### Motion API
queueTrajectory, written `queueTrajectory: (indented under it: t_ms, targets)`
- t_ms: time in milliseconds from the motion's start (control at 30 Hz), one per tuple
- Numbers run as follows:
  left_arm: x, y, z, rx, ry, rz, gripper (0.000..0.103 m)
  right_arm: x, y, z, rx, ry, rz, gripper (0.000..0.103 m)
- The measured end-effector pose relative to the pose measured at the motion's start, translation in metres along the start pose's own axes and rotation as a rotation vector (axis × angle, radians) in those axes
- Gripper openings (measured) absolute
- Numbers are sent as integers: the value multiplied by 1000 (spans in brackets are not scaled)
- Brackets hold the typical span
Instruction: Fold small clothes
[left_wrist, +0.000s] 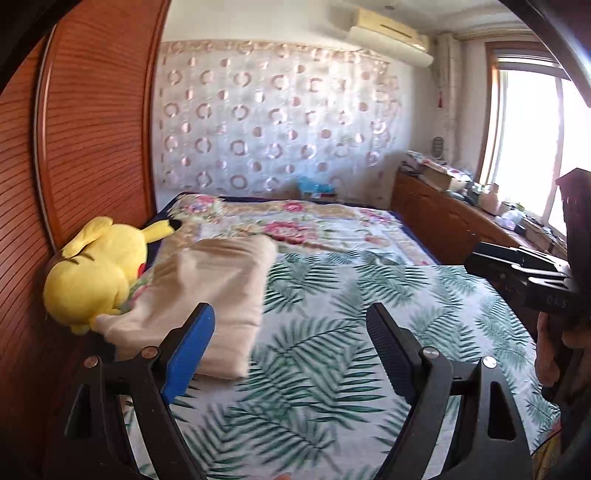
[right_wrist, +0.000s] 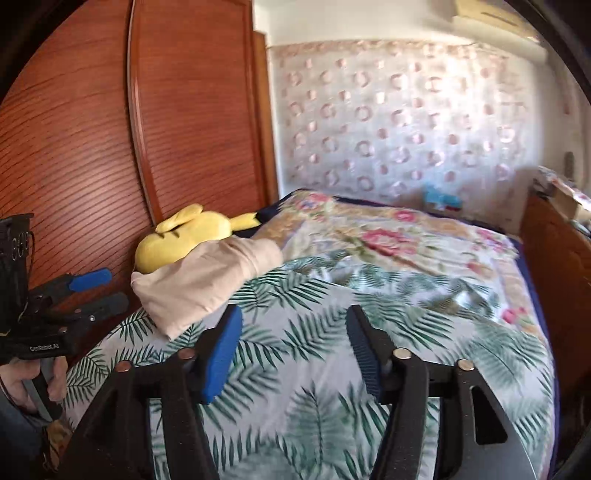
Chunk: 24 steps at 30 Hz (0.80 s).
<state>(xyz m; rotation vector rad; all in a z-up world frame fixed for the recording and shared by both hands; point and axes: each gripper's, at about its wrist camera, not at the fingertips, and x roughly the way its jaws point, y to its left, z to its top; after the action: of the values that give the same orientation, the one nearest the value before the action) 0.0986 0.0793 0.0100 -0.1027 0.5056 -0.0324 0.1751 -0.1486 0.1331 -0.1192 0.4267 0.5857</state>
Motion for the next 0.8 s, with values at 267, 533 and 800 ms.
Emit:
queueTrajectory:
  t_ms: [267, 533, 800]
  targets:
    - [-30, -62, 13, 61, -72, -75, 85, -88, 14, -29, 64, -121, -137, 81]
    - [-50, -95, 18, 102, -99, -52, 85, -118, 31, -46, 127, -172, -217, 81]
    - [-51, -103, 15, 101, -93, -65, 85, -112, 43, -49, 140, -195, -236, 81]
